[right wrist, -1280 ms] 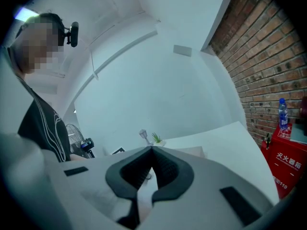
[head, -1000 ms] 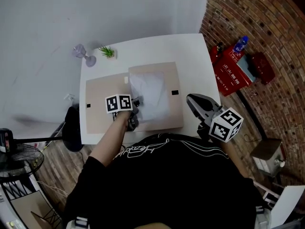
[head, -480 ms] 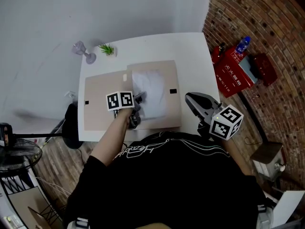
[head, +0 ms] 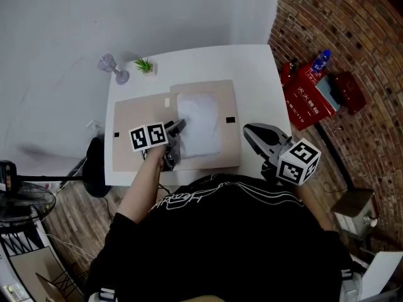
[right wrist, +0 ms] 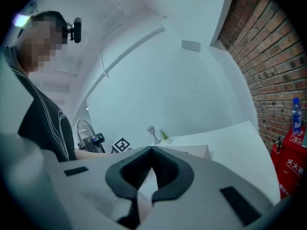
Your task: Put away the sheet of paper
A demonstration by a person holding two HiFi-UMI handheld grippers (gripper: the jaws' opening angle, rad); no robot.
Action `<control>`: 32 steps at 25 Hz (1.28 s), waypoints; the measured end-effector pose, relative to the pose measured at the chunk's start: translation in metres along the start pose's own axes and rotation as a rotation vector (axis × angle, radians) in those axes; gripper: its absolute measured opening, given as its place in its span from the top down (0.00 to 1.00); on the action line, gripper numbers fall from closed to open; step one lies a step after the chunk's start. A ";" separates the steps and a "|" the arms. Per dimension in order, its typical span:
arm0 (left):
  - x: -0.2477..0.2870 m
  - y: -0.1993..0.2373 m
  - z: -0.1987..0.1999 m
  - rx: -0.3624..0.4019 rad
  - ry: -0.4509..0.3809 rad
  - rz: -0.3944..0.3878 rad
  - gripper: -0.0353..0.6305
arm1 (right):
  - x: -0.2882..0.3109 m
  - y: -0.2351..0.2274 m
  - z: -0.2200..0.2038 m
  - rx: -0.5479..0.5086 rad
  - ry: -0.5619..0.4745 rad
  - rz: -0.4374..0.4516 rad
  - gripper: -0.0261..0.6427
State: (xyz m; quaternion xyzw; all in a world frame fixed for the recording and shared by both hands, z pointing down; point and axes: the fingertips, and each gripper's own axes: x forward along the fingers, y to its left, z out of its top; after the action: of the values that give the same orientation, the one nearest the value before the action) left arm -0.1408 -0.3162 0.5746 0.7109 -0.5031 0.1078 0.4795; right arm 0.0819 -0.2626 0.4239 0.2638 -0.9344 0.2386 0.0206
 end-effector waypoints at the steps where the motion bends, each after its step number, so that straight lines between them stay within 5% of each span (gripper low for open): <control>1: -0.006 -0.004 0.002 0.014 -0.012 -0.023 0.57 | 0.001 0.004 0.002 -0.004 -0.006 0.010 0.96; 7: -0.046 -0.057 0.013 0.194 -0.102 -0.217 0.74 | 0.009 0.027 0.009 0.011 -0.025 0.037 0.96; 11: -0.079 -0.093 0.014 0.244 -0.133 -0.334 0.86 | 0.017 0.045 0.014 0.005 -0.034 0.043 0.96; 19: -0.140 -0.134 0.020 0.368 -0.208 -0.430 0.88 | 0.027 0.072 0.029 -0.033 -0.058 0.064 0.96; 22: -0.151 -0.135 0.022 0.365 -0.226 -0.443 0.88 | 0.032 0.076 0.030 -0.036 -0.058 0.063 0.96; 27: -0.153 -0.118 0.023 0.250 -0.245 -0.447 0.88 | 0.039 0.081 0.014 -0.006 -0.028 0.061 0.96; 32: -0.146 -0.100 0.012 0.240 -0.219 -0.420 0.88 | 0.045 0.076 0.001 0.011 -0.001 0.036 0.96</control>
State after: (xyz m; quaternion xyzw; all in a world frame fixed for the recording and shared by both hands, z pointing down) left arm -0.1312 -0.2331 0.4181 0.8589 -0.3768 -0.0128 0.3465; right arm 0.0050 -0.2284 0.3978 0.2470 -0.9377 0.2439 0.0142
